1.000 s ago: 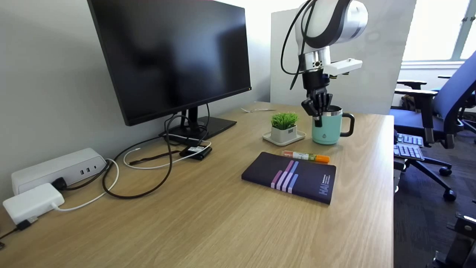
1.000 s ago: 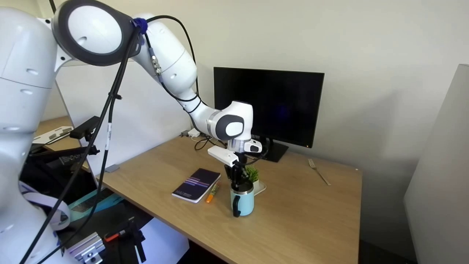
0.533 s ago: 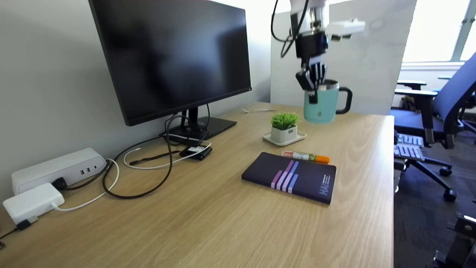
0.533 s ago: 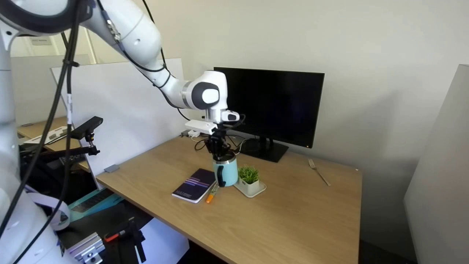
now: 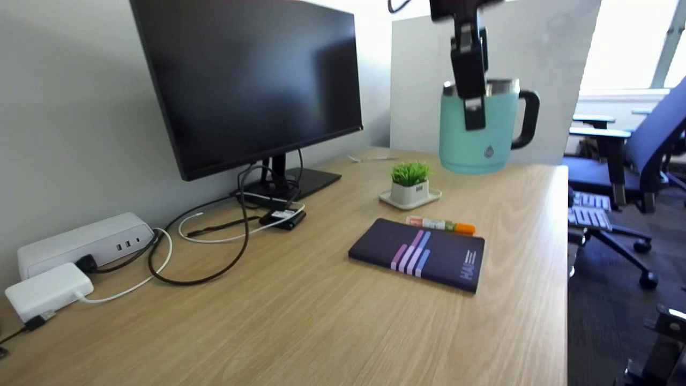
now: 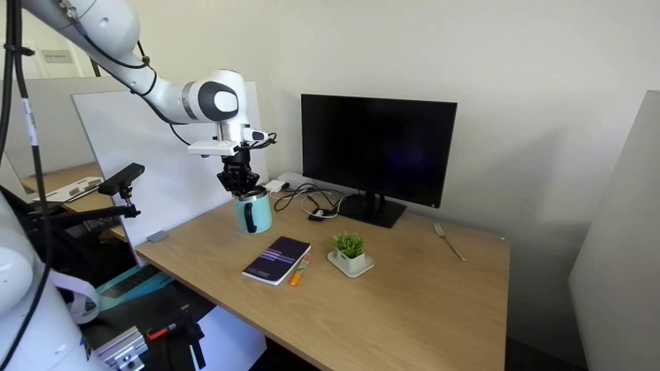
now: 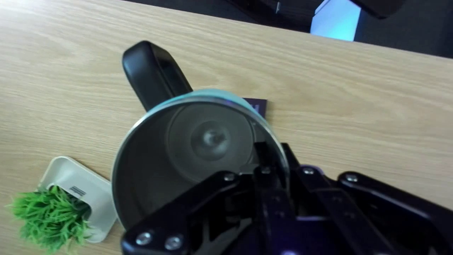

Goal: Pick up the mug, put it on the book, then put the marker in the mug

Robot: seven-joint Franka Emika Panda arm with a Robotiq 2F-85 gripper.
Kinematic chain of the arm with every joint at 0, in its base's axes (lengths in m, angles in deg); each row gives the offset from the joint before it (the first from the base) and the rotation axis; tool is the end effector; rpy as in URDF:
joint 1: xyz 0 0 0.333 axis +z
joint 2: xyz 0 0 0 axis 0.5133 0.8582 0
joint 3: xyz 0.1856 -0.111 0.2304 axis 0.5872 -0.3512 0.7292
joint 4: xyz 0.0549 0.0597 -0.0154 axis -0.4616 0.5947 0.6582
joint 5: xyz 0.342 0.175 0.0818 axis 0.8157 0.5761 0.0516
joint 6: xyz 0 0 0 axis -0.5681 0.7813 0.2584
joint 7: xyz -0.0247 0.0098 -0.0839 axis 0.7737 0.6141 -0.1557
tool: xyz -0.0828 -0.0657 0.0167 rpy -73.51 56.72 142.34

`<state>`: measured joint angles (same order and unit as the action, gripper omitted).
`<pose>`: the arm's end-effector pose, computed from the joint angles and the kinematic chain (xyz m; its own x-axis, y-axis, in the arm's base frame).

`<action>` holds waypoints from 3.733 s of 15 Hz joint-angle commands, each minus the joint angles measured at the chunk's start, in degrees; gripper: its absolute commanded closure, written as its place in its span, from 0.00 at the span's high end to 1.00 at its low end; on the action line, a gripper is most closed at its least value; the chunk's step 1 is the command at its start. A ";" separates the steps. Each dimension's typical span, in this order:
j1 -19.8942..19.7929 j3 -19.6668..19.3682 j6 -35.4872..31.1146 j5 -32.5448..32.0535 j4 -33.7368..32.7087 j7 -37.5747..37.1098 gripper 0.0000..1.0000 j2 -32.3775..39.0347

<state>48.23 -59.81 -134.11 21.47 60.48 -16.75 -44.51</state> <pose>0.4188 0.2542 0.3425 0.8143 0.5580 -0.1601 0.5730 -0.8167 0.0677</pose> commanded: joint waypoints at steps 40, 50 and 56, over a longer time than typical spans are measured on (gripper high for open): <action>0.56 -4.13 -8.98 -2.34 -22.30 -3.32 0.34 34.44; 2.06 -3.92 -5.78 -3.76 -19.64 -5.01 0.96 26.82; 2.50 -2.03 5.08 -6.43 -15.57 -6.74 1.00 10.40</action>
<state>51.04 -62.66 -132.96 16.20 40.02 -23.49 -26.07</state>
